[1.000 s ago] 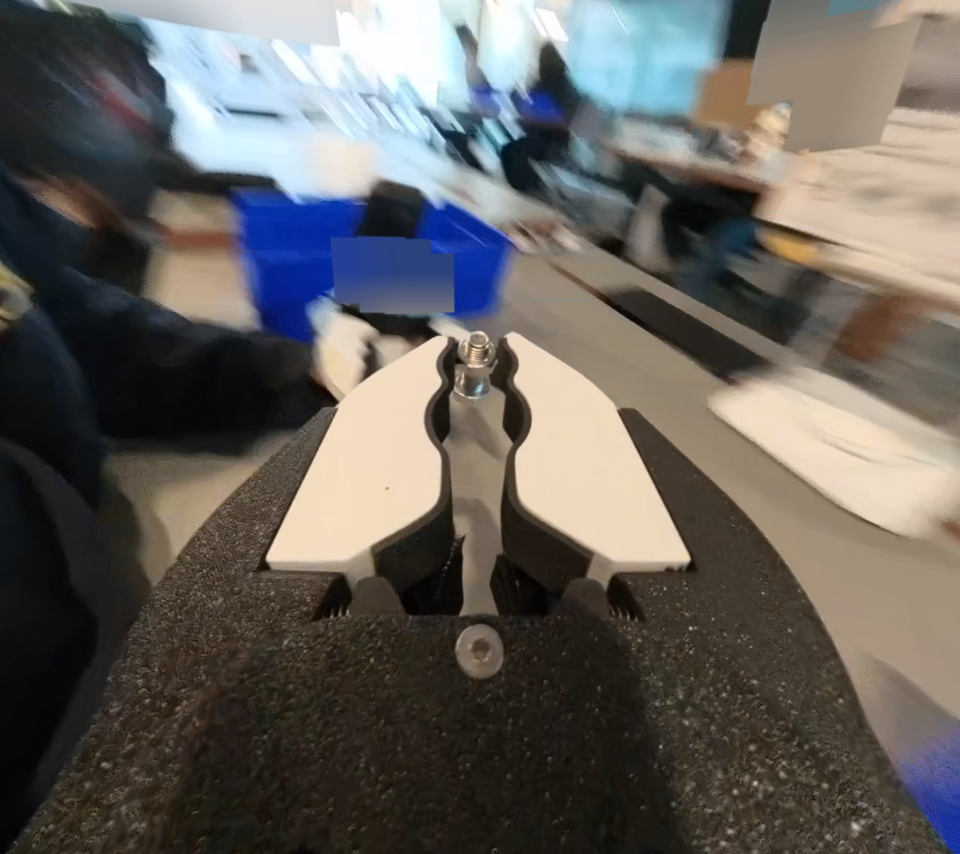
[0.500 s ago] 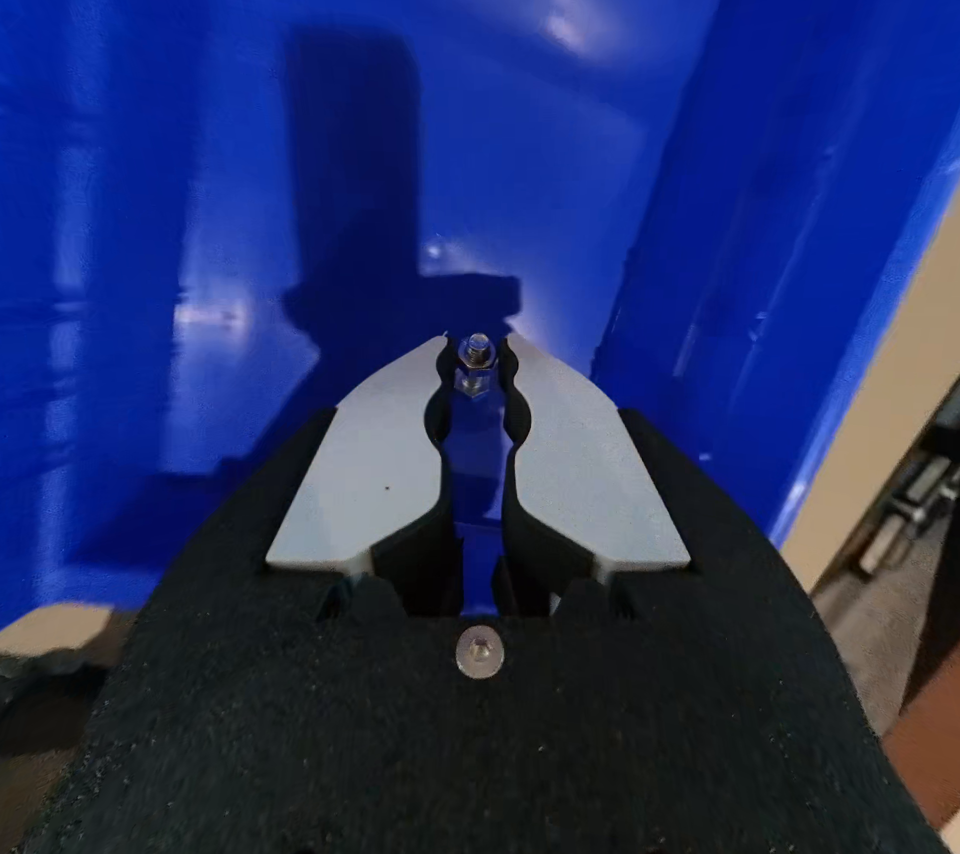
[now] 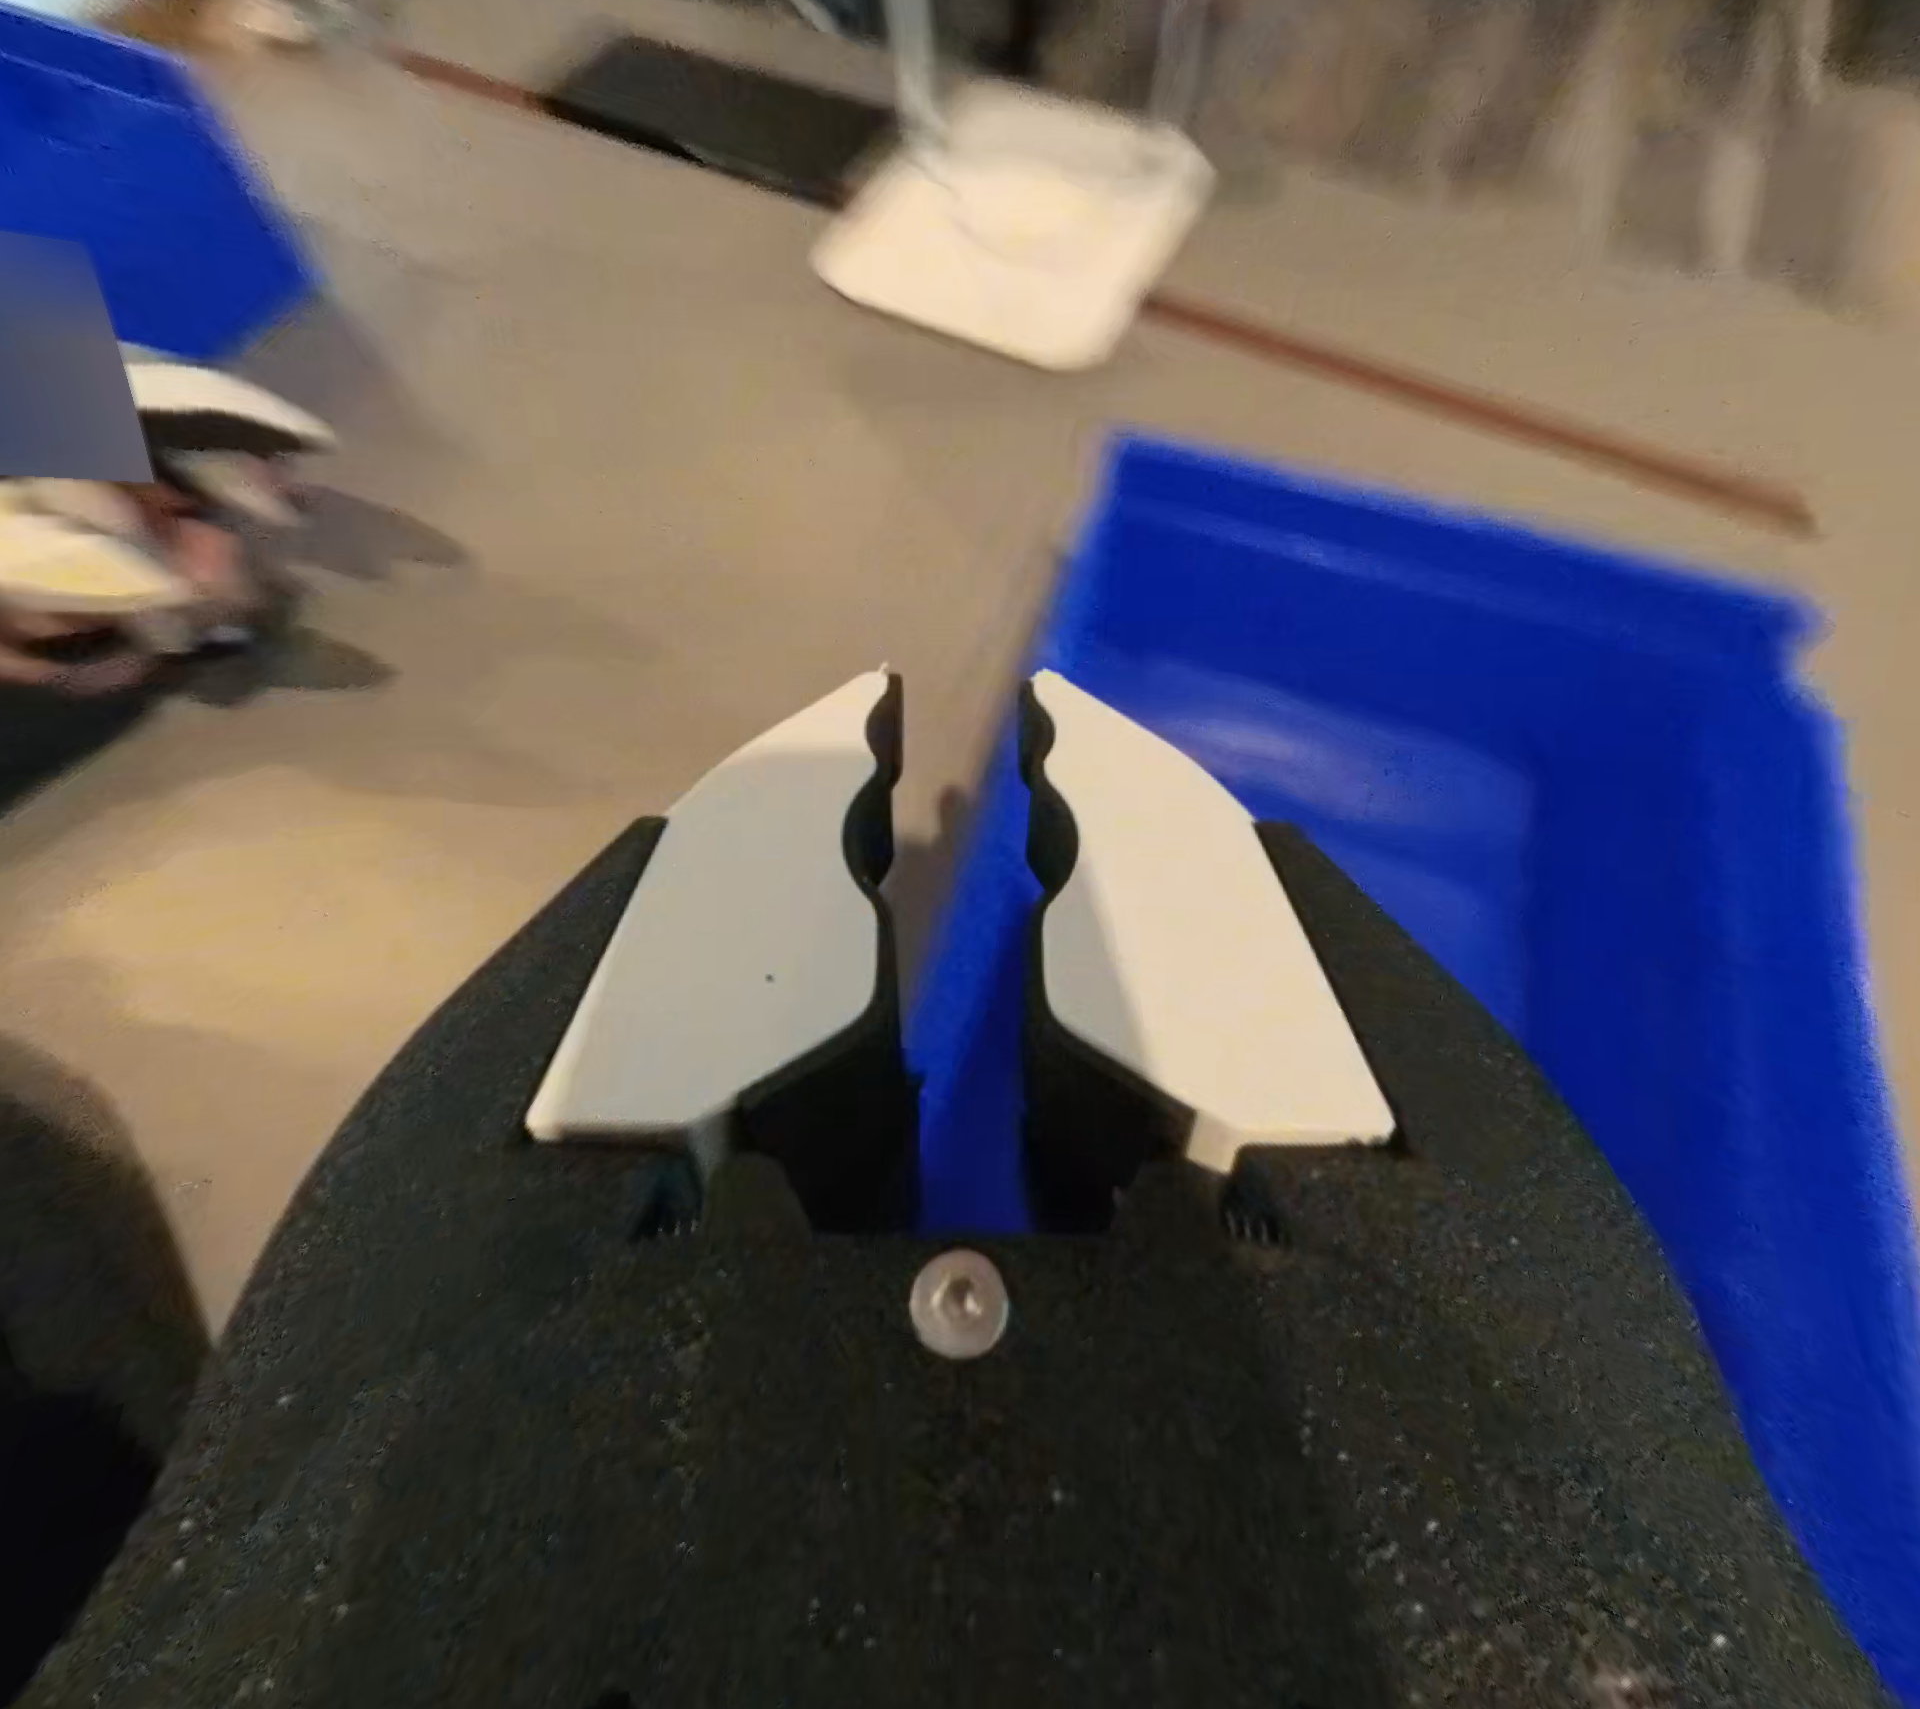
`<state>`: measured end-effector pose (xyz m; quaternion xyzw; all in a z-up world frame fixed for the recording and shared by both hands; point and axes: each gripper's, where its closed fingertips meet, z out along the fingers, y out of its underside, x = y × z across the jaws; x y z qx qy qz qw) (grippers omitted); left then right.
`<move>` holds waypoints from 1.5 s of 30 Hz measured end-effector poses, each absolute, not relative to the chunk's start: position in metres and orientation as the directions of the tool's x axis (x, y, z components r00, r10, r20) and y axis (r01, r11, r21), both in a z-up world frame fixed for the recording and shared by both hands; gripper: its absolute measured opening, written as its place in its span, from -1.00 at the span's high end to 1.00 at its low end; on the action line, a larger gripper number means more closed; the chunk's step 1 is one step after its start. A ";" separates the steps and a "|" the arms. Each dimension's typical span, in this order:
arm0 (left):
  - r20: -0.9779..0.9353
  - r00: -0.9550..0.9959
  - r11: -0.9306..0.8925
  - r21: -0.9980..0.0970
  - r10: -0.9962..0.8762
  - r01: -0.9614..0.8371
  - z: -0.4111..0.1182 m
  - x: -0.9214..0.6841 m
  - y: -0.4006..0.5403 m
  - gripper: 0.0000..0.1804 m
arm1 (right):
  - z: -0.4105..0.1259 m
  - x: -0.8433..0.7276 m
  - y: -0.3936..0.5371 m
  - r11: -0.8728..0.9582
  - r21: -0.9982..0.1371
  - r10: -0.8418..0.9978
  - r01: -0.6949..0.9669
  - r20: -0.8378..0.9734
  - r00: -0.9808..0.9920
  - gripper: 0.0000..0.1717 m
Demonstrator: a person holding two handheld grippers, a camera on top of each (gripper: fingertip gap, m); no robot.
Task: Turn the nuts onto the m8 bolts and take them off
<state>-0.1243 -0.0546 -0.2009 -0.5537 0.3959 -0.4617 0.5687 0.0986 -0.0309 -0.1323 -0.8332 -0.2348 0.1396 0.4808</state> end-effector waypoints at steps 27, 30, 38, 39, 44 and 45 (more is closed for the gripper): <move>-0.202 0.473 0.172 -0.979 -0.858 -0.106 -0.128 -0.173 -0.083 0.90 | -0.232 -0.107 -0.007 0.074 -0.959 0.710 0.272 0.243 0.661 0.99; -0.376 0.539 0.223 -0.918 -0.753 -0.329 -0.100 -0.230 -0.077 0.85 | -0.231 -0.107 -0.007 0.074 -0.961 0.712 0.266 0.238 0.661 0.98; -0.453 0.313 -0.071 -0.474 -0.835 -0.877 -0.171 -0.402 0.007 0.78 | -0.227 -0.102 -0.005 0.044 -0.979 0.722 0.197 0.167 0.671 0.96; -0.423 0.257 -0.073 -0.404 -0.869 -0.912 -0.189 -0.415 0.012 0.77 | -0.226 -0.101 -0.004 0.040 -0.981 0.723 0.189 0.159 0.673 0.96; -0.257 0.112 -0.077 -0.145 -0.960 -0.987 -0.255 -0.454 0.026 0.73 | -0.226 -0.100 -0.003 0.026 -0.985 0.727 0.172 0.137 0.673 0.94; -0.236 0.099 -0.073 -0.118 -0.967 -0.990 -0.262 -0.458 0.029 0.73 | -0.226 -0.101 -0.003 0.026 -0.985 0.729 0.173 0.137 0.671 0.94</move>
